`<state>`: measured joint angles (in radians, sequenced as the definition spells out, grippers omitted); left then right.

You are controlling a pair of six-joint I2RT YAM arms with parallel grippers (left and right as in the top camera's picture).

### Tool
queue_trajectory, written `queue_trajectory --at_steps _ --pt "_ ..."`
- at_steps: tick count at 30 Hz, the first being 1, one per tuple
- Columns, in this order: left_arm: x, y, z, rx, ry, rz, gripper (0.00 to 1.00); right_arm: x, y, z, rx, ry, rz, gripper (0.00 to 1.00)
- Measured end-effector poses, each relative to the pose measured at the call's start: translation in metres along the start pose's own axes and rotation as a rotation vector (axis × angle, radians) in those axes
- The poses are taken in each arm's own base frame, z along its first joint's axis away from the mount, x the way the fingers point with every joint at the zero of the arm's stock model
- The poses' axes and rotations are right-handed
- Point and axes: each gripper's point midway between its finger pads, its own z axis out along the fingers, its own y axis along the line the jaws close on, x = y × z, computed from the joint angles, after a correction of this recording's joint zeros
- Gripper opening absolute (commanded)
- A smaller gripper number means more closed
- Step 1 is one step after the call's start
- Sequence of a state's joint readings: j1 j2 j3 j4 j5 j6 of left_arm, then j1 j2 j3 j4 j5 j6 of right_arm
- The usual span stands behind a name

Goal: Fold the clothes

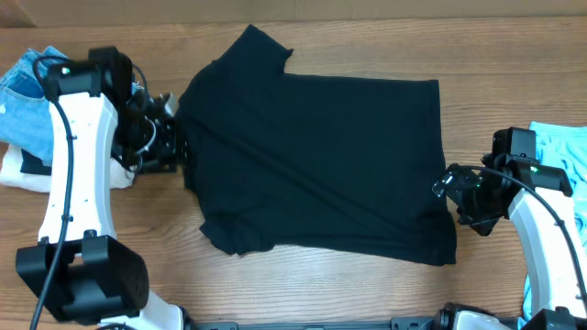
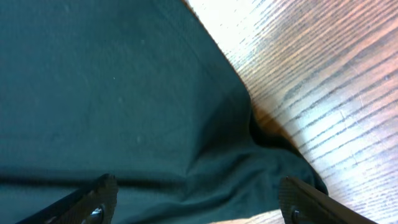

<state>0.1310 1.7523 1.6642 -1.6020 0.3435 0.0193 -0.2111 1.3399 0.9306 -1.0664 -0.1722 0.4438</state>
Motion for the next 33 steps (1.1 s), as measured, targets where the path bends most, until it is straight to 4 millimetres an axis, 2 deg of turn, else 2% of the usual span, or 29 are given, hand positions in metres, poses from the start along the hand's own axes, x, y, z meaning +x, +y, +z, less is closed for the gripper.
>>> queue_trajectory --at_steps 3,5,6,7,8,9,11,12,13,14,17,19,21,22,23,24,25,26,27,29,31,33 --pt "0.024 0.010 0.032 -0.010 0.027 -0.060 0.55 0.001 0.001 0.000 -0.004 0.005 -0.001 0.86" --pt "0.052 0.006 0.060 -0.015 0.046 -0.087 0.69 0.000 0.002 0.000 -0.008 0.001 -0.003 0.86" --pt "0.062 0.000 0.076 -0.017 0.048 -0.091 0.70 0.000 0.002 0.000 -0.009 0.000 -0.003 0.86" --pt "0.063 -0.003 0.093 -0.017 0.041 -0.103 0.67 -0.001 0.003 0.000 -0.011 -0.005 -0.003 0.86" --pt "0.063 -0.004 0.106 -0.017 0.034 -0.117 0.59 -0.002 0.003 0.000 -0.012 -0.006 -0.004 0.86" --pt "0.062 -0.003 0.120 -0.016 0.021 -0.141 0.46 -0.002 0.003 0.000 -0.012 -0.006 -0.011 0.86" --pt "0.067 0.006 0.146 -0.016 0.019 -0.222 0.36 -0.001 0.002 0.000 -0.010 -0.003 -0.019 0.86" --pt "0.072 0.009 0.150 -0.019 0.029 -0.247 0.24 -0.001 0.002 0.000 -0.010 -0.002 -0.022 0.86" --pt "0.075 0.010 0.152 -0.023 0.039 -0.259 0.08 -0.001 0.002 0.000 -0.010 -0.003 -0.025 0.86" --pt "0.077 0.011 0.152 -0.030 0.048 -0.281 0.04 -0.001 0.002 0.000 -0.010 -0.003 -0.027 0.86" --pt "0.087 0.015 0.151 -0.061 0.081 -0.310 0.04 -0.001 0.002 0.000 -0.010 -0.003 -0.029 0.86" --pt "0.106 0.020 0.147 -0.097 0.149 -0.340 0.04 -0.001 0.002 0.000 -0.010 -0.003 -0.029 0.87" --pt "0.126 0.024 0.132 -0.148 0.187 -0.353 0.04 -0.001 0.003 0.000 -0.011 -0.005 -0.030 0.87" --pt "0.123 0.024 0.122 -0.161 0.147 -0.344 0.06 -0.001 0.003 0.000 -0.012 -0.004 -0.029 0.87" --pt "0.117 0.024 0.110 -0.173 0.089 -0.333 0.40 -0.001 0.003 0.000 -0.016 -0.003 -0.031 0.88" --pt "0.109 0.024 0.097 -0.178 0.015 -0.327 0.59 -0.001 0.005 0.000 -0.022 -0.002 -0.036 0.89" --pt "0.098 0.024 0.082 -0.178 -0.080 -0.321 0.69 -0.001 0.007 0.000 -0.032 -0.002 -0.040 0.90" --pt "0.078 0.027 0.055 -0.168 -0.251 -0.330 0.79 -0.001 0.008 0.000 -0.040 0.000 -0.045 0.90" --pt "0.068 0.032 0.039 -0.164 -0.342 -0.358 0.80 -0.001 0.009 0.000 -0.045 0.002 -0.048 0.91" --pt "0.053 0.047 0.029 -0.170 -0.416 -0.417 0.78 -0.001 0.010 0.000 -0.051 0.003 -0.052 0.91" --pt "0.031 0.058 0.035 -0.164 -0.423 -0.450 0.76 -0.001 0.011 0.000 -0.056 0.001 -0.056 0.91" --pt "0.015 0.063 0.063 -0.147 -0.338 -0.463 0.72 -0.001 0.011 0.000 -0.056 0.000 -0.057 0.91"
